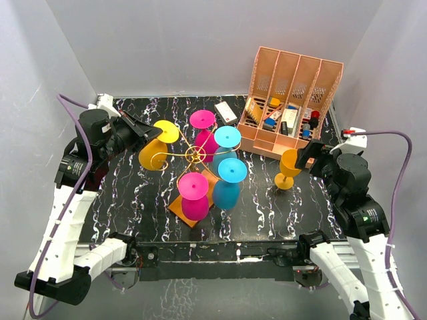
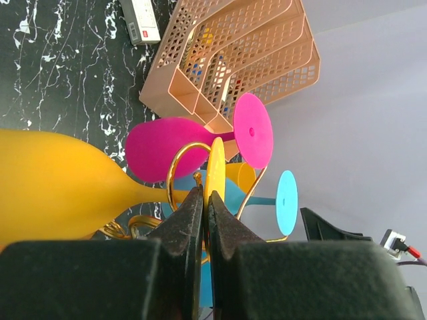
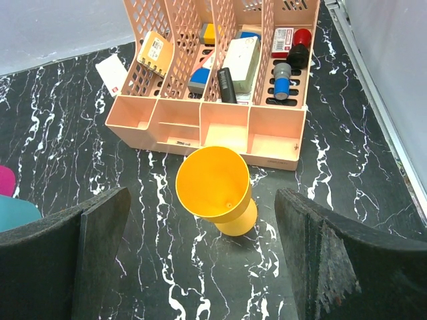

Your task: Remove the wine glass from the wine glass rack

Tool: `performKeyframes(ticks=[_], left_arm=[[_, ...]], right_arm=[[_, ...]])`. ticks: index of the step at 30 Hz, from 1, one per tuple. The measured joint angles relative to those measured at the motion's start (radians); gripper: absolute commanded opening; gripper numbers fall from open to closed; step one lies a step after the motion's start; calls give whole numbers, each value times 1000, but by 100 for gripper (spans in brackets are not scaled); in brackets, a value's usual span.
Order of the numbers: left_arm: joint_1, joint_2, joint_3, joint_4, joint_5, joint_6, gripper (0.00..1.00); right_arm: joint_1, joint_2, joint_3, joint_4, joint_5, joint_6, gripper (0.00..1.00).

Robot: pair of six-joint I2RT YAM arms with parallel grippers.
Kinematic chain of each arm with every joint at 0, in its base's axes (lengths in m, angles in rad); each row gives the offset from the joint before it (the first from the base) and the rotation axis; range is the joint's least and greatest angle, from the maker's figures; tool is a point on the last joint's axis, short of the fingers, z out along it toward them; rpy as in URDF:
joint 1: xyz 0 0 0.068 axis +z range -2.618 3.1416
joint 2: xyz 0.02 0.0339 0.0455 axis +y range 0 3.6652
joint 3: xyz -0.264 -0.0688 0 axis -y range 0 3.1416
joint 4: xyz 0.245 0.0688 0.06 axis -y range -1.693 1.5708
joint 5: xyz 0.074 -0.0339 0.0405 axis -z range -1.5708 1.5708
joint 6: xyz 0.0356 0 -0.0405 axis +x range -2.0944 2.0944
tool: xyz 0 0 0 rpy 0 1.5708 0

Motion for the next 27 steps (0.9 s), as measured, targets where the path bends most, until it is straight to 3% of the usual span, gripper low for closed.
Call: performKeyframes(ticks=[11,19,27], left_arm=[[0,17,0,54,5,-58,0],[2,90,1,87,84,-71,0],[2,61,-2,124,169,-109,0]], right_arm=[[0,-11,0,-5,8,1,99],[0,-18,0,-5,8,8,99],[0,-18,9,-7,4,20,99]])
